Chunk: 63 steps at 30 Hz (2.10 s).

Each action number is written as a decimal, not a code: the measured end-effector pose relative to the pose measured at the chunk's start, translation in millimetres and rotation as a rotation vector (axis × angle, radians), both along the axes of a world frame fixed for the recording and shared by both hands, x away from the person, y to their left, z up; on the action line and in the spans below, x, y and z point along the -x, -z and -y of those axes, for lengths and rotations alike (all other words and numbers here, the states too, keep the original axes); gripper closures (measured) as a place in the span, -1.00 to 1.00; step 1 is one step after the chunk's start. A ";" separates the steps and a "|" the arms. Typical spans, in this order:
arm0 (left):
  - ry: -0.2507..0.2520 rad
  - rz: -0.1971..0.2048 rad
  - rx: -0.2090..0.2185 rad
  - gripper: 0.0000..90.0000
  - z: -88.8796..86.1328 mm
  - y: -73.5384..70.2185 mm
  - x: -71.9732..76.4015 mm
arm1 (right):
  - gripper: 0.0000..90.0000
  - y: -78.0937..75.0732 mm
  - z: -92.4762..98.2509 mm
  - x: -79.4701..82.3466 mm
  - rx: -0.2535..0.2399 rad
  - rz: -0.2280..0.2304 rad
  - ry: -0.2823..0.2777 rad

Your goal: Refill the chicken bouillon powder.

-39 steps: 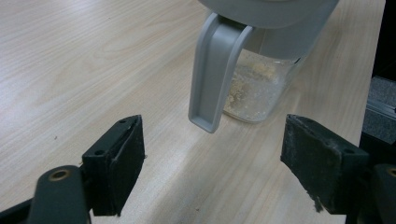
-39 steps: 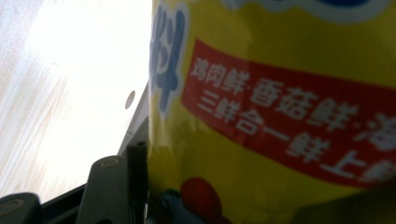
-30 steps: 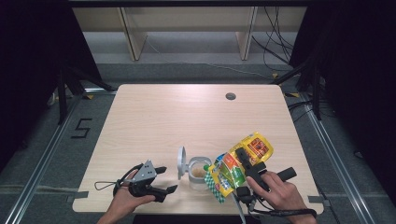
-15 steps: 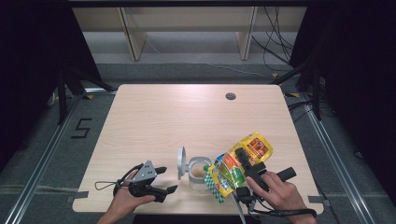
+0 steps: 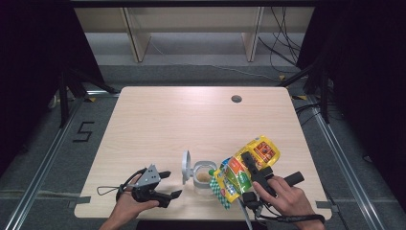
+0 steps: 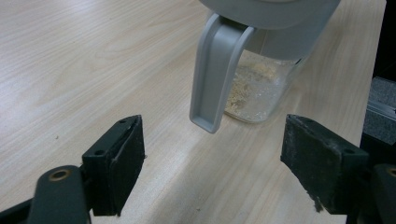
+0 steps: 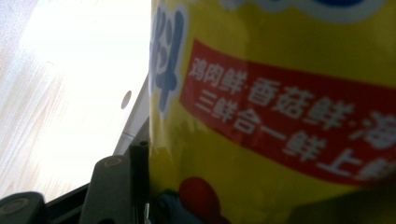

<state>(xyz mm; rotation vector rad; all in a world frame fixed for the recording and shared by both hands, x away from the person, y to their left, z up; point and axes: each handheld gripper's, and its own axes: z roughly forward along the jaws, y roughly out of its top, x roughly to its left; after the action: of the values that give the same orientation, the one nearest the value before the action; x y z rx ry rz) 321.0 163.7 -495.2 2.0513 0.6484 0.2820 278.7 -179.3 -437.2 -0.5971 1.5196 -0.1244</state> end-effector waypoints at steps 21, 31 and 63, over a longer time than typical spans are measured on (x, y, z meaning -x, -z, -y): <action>-0.011 -0.006 0.028 -0.53 2.2 1.5 0.9 | -0.01 -2.7 -0.8 1.0 0.030 0.029 -0.002; -0.012 -0.010 0.034 -0.53 2.4 1.5 1.3 | -0.01 -3.6 -2.5 1.5 0.052 0.036 -0.015; -0.011 -0.004 0.022 -0.53 1.8 1.6 0.6 | 0.03 -3.0 -2.1 1.3 0.051 0.031 -0.018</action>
<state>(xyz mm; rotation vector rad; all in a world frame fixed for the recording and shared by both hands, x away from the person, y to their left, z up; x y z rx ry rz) 320.4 161.9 -496.8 2.0280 0.6626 0.2758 277.4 -177.3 -434.2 -0.6470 1.4847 -0.1585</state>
